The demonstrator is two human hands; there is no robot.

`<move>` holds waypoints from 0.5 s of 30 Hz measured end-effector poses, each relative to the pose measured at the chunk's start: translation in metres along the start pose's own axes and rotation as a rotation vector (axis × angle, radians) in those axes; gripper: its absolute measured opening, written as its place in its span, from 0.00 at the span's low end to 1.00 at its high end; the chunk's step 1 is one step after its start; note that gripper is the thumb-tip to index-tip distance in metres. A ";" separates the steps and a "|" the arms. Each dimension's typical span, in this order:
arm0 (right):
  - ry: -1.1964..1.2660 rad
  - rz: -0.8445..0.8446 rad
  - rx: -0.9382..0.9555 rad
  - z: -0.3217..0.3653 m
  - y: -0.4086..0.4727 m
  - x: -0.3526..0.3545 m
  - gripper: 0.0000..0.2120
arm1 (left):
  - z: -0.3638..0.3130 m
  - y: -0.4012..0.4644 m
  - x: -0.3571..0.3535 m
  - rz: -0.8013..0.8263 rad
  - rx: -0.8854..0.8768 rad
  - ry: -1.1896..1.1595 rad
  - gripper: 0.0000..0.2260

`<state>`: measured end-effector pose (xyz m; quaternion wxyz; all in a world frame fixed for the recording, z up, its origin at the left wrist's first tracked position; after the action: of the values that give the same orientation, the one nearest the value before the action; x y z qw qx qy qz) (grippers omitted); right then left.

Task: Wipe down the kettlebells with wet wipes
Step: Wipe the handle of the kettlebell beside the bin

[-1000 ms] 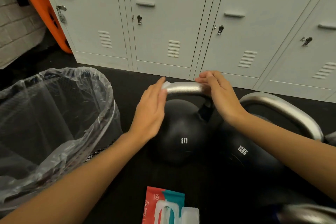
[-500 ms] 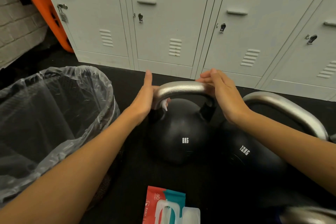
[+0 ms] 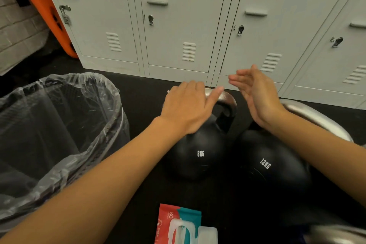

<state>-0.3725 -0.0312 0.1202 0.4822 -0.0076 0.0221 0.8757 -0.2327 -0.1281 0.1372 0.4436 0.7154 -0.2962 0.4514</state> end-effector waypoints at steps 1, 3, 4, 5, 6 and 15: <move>0.008 -0.011 0.009 0.005 0.001 0.004 0.20 | -0.006 0.003 -0.004 0.015 -0.032 0.083 0.27; 0.026 -0.026 0.010 0.014 0.003 0.011 0.20 | -0.018 0.007 -0.011 0.046 -0.072 0.198 0.28; 0.030 -0.027 0.009 0.018 0.004 0.014 0.20 | -0.025 0.009 -0.014 0.052 -0.089 0.232 0.29; 0.034 -0.026 0.006 0.021 0.003 0.016 0.20 | -0.030 0.011 -0.017 0.054 -0.107 0.262 0.30; 0.041 -0.022 0.000 0.024 0.003 0.018 0.20 | -0.035 0.013 -0.020 0.057 -0.129 0.292 0.30; 0.036 0.019 -0.048 0.029 0.002 0.028 0.18 | -0.069 0.011 -0.042 0.071 -0.378 0.495 0.29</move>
<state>-0.3888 -0.0067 0.1482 0.4733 -0.0346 0.0096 0.8802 -0.2853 -0.0692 0.1169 0.6114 0.4779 -0.2828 0.5637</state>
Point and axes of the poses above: each hand's wrist, its own y-axis towards the middle knuckle, its own x-axis out of the back of the hand, z = x × y, the point moved 7 cm from there along y, towards the middle knuckle, and after that the axes turned 1 degree about -x, right-handed, at the moved point
